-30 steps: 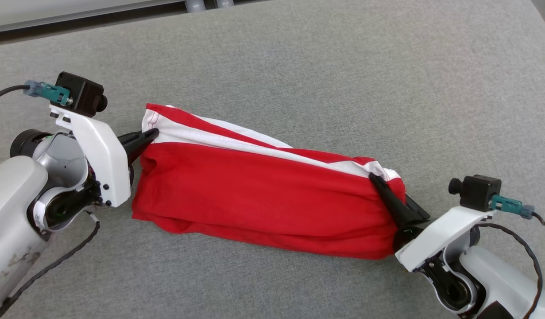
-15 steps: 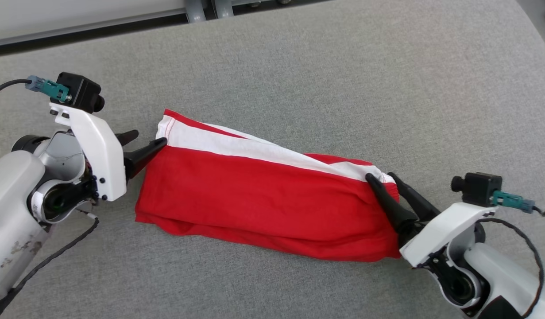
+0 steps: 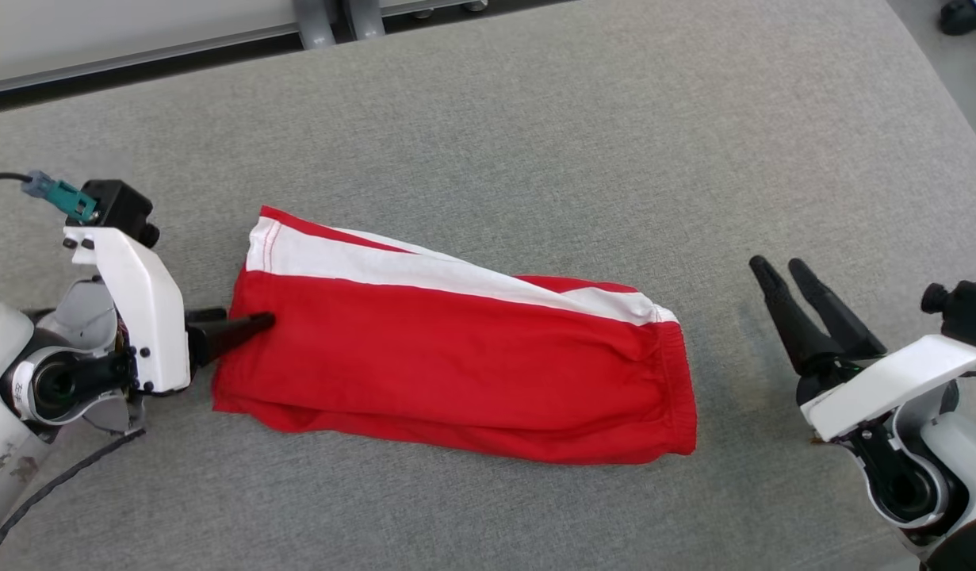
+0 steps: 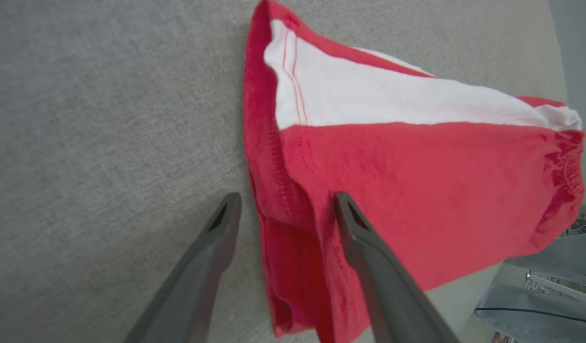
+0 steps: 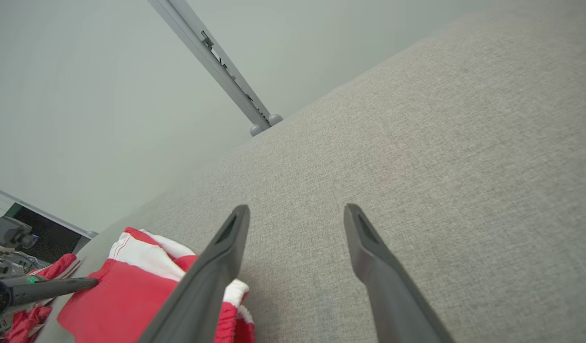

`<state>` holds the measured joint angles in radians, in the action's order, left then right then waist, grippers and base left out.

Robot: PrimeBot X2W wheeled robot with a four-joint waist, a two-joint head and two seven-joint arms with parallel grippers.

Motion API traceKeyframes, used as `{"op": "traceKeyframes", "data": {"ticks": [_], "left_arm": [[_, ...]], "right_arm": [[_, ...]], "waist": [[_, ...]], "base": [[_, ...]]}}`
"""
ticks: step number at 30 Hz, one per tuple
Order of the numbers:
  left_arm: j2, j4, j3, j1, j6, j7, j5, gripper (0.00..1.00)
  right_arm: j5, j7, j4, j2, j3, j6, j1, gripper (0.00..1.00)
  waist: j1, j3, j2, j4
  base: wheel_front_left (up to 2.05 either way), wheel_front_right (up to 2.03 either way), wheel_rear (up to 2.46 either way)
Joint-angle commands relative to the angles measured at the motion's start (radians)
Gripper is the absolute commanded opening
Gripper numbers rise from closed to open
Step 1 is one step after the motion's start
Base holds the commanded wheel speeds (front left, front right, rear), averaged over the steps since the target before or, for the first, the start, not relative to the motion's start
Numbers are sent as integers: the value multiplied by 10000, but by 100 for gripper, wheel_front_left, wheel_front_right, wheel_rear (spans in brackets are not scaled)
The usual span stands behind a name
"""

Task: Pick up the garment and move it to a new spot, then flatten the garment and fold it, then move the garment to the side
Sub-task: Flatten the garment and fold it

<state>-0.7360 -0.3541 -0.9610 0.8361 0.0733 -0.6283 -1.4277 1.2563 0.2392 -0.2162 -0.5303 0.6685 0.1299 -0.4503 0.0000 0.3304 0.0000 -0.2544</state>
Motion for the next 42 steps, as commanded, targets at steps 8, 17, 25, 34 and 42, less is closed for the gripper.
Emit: {"op": "traceKeyframes", "data": {"ticks": [8,17,25,34,42], "left_arm": [[-78,161,58,-445,-224,-1076,-1044,100],[92,545,160,-551,-53,-1194,-1397,0],[198,493,412,-781,-126,-707,-1607,0],[-379,1255,707,-2117,-467,21,-2138,0],[-540,1824,829,-3165,-639,709,-2445,100]], "right_arm": [[-178,131,218,-90,-562,17,298,100],[-394,-47,185,74,-798,17,303,100],[-575,-267,52,-36,-1067,17,494,100],[-883,-627,-87,-46,-1589,17,824,100],[-1173,-940,-12,143,-1963,17,1218,100]], "waist": [[0,234,0,-290],[0,274,0,-90],[0,-309,0,662],[0,-1130,0,1523],[0,-1559,0,1907]], "base": [[0,0,0],[0,0,0],[0,0,0],[0,0,0],[0,0,0]]}}
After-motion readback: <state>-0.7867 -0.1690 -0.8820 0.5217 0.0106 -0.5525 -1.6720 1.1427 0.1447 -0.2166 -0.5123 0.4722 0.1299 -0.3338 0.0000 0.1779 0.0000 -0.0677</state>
